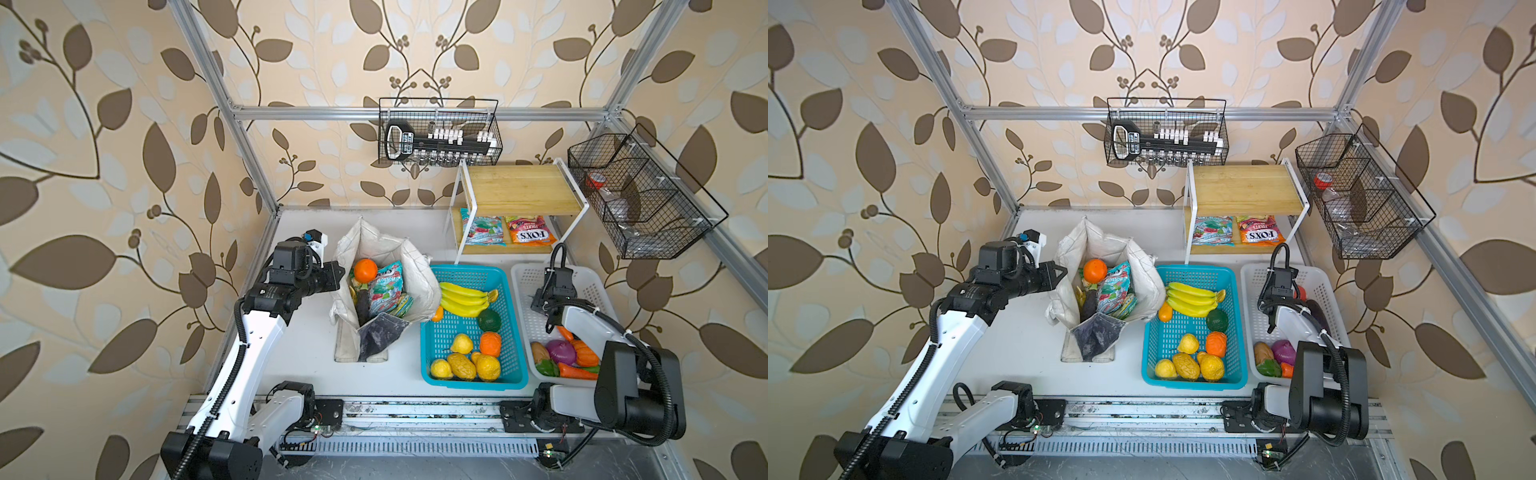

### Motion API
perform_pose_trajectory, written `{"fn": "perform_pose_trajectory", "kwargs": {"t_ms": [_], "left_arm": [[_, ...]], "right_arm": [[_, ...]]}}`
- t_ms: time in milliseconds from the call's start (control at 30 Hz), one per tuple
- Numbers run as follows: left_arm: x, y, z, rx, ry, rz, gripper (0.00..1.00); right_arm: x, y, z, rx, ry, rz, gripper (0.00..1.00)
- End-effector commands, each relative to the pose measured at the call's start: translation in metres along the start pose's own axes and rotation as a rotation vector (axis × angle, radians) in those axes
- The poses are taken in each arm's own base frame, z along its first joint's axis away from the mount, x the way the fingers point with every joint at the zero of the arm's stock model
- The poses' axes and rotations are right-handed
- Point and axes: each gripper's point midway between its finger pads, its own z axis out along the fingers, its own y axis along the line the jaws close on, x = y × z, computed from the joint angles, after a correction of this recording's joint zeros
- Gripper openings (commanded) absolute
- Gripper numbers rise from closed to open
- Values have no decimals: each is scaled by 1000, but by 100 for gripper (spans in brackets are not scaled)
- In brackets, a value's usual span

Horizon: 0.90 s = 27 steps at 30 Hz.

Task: Place the food into the grocery bag and tie it
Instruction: 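Lower the right gripper and close it on the orange carrot's leafy top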

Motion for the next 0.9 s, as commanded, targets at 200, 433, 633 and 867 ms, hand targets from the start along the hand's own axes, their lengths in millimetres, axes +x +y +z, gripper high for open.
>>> {"fn": "perform_pose_trajectory", "kwargs": {"t_ms": [200,433,633,867], "left_arm": [[-6,-13,-9,40,-23,21,0],[-9,-17,-19,33,-60,48,0],[-9,-20,-21,40,-59,52,0],[-10,-19,-25,31,-75,61,0]], "right_arm": [[10,-2,4,10,63,32,65],[14,-3,9,2,94,39,65],[14,5,13,-36,112,13,62],[19,7,18,-35,116,6,66]]}}
